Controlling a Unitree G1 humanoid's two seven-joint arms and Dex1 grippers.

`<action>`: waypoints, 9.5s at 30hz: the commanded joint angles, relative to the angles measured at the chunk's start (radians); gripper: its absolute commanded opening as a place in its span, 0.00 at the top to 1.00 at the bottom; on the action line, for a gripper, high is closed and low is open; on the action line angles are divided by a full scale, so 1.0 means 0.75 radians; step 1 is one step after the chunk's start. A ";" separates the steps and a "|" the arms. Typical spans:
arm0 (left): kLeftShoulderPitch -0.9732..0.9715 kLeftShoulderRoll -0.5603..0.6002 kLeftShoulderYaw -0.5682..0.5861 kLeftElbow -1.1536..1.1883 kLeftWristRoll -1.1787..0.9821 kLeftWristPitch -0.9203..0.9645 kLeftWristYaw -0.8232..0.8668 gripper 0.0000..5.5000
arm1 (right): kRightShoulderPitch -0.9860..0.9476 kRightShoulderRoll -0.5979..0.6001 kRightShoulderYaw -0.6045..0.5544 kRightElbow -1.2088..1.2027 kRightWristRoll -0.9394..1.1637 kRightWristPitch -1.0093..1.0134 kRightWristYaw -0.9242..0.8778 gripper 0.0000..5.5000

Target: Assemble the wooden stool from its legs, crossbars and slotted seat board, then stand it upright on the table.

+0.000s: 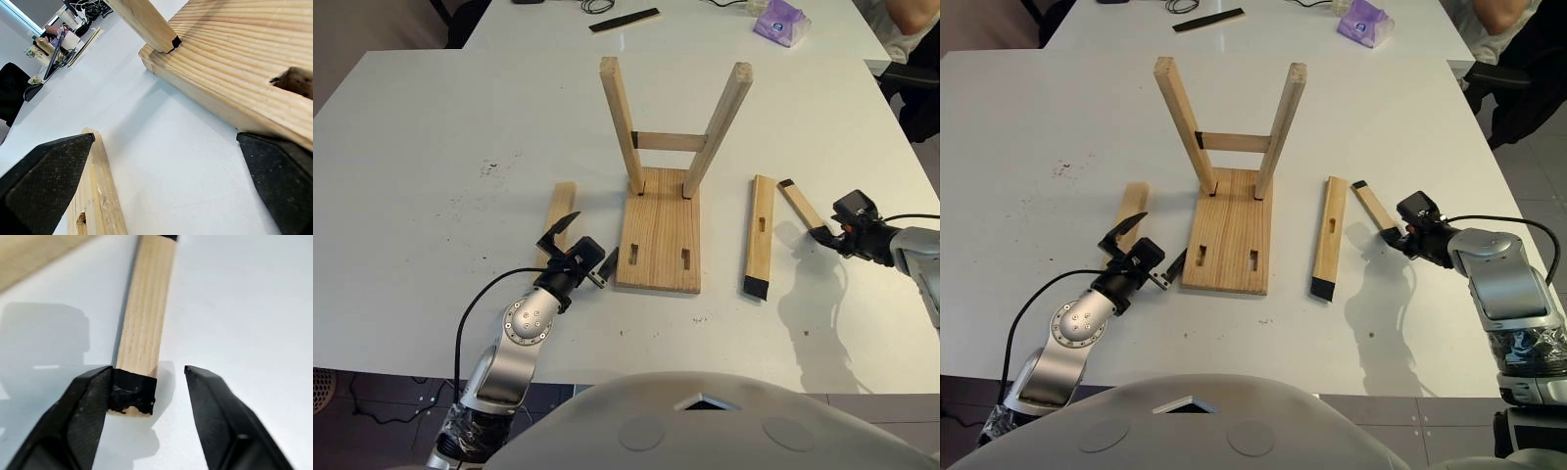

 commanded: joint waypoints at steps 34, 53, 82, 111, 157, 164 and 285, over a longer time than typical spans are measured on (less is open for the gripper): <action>-0.744 0.168 0.686 -0.538 -2.012 0.665 -0.024 0.02 | -0.754 0.057 -0.415 -0.192 1.268 0.411 0.838 0.76; -0.904 0.241 0.380 -0.539 -2.375 0.688 -0.044 0.20 | -0.823 0.141 -0.026 -0.246 1.103 0.203 1.000 0.76; -0.766 0.298 0.322 -0.494 -2.196 0.660 -0.202 0.76 | -0.794 0.142 0.027 -0.202 0.924 0.051 1.028 0.76; -0.296 0.764 0.495 0.426 -0.755 -0.683 -1.123 0.76 | -0.320 0.199 -0.267 -0.430 0.910 0.007 0.570 0.57; -0.274 0.737 0.280 0.453 -0.858 -0.527 -1.202 0.76 | -0.292 0.136 -0.101 -0.401 0.728 -0.167 0.611 0.57; -0.516 0.746 0.345 0.524 -0.949 -0.453 -1.199 0.76 | -0.267 0.146 -0.075 -0.415 0.709 -0.195 0.608 0.57; -0.395 0.472 0.222 0.734 -1.029 0.049 -1.102 0.76 | -0.336 0.118 0.065 -0.309 0.547 -0.324 0.722 0.57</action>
